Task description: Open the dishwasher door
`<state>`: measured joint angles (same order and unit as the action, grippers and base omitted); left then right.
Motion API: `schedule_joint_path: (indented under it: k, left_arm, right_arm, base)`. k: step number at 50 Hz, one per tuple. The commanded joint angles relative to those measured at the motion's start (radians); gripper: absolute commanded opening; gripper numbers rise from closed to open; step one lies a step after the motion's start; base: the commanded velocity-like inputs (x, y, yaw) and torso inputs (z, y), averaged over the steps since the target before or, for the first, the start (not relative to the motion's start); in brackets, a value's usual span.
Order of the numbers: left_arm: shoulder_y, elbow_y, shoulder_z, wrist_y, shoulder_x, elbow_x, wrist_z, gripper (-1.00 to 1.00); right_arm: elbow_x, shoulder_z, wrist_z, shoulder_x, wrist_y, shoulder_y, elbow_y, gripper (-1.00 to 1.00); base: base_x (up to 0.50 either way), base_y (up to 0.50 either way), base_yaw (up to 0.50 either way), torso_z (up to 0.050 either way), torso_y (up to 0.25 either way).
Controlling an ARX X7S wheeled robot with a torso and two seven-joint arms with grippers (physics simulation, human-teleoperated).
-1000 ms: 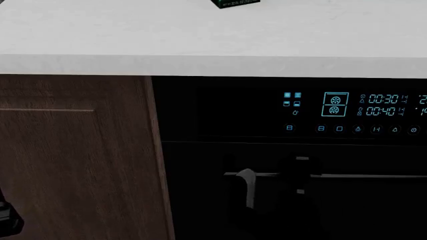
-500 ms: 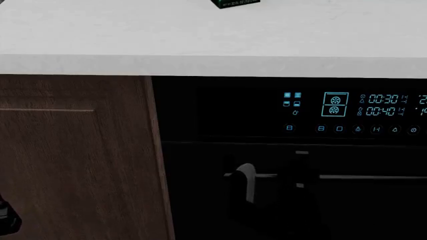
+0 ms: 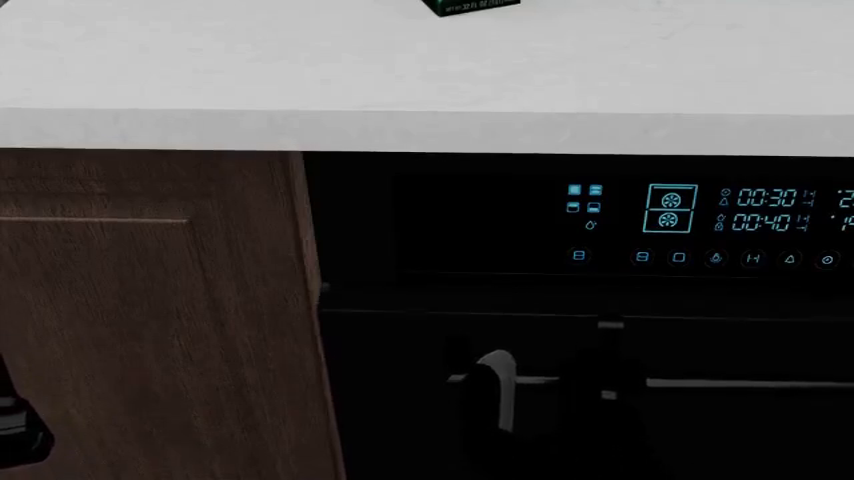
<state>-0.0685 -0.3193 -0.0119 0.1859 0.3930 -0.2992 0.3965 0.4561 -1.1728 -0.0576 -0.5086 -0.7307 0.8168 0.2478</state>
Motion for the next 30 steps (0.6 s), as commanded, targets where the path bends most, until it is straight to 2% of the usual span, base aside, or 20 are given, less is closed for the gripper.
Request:
schedule_joint_path:
  k: [1, 19, 30]
  left_arm:
    - [-0.003, -0.008, -0.003, 0.005, 0.001, -0.004, 0.003, 1.0]
    - [0.002, 0.001, 0.004, -0.012, 0.005, -0.013, 0.0, 1.0]
    - [-0.004, 0.012, -0.002, -0.016, 0.005, -0.01, 0.0, 1.0]
  right_arm:
    - [0.014, -0.018, -0.058, -0.044, -0.052, -0.018, -0.129, -1.0]
    - [0.031, -0.063, -0.221, -0.138, -0.154, -0.032, -0.341, -1.0]
    - [0.029, -0.057, -0.227, -0.167, -0.193, -0.079, -0.425, -1.0]
  base:
    - [0.0, 0.0, 0.0, 0.0, 0.0]
    - [0.0, 0.0, 0.0, 0.0, 0.0]
    - [0.0, 0.0, 0.0, 0.0, 0.001]
